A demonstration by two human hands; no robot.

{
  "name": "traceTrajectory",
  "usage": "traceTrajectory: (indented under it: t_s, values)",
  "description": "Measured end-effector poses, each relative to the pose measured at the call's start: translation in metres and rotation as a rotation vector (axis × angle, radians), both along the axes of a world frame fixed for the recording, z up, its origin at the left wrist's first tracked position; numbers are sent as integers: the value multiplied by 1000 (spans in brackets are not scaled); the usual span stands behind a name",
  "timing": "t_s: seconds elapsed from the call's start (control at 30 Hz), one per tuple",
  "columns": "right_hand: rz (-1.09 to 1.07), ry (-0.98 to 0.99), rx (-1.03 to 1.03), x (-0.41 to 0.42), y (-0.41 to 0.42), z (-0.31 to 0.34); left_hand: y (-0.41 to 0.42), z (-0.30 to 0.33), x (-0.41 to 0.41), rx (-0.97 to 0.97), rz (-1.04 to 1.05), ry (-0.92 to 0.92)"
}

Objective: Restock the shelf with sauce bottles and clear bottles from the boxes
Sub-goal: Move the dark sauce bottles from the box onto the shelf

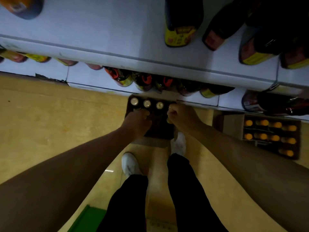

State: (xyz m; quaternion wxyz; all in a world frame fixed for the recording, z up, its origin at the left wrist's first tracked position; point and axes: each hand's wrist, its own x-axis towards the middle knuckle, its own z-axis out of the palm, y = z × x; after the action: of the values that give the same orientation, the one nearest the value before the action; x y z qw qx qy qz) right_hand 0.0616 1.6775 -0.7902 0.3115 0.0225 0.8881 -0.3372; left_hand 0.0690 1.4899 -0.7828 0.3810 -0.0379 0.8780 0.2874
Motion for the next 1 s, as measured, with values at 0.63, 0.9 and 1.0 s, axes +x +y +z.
traceTrajectory:
  t_s: [0.63,0.9,1.0]
  values:
    - [678,205,516,22,18,-204,59,-174,12,28,17,-71]
    - [839,141,731,14,7,-230,61,-202,15,35,13,-40]
    - [780,87,735,12,5,-240,65,-208,13,66,46,-51]
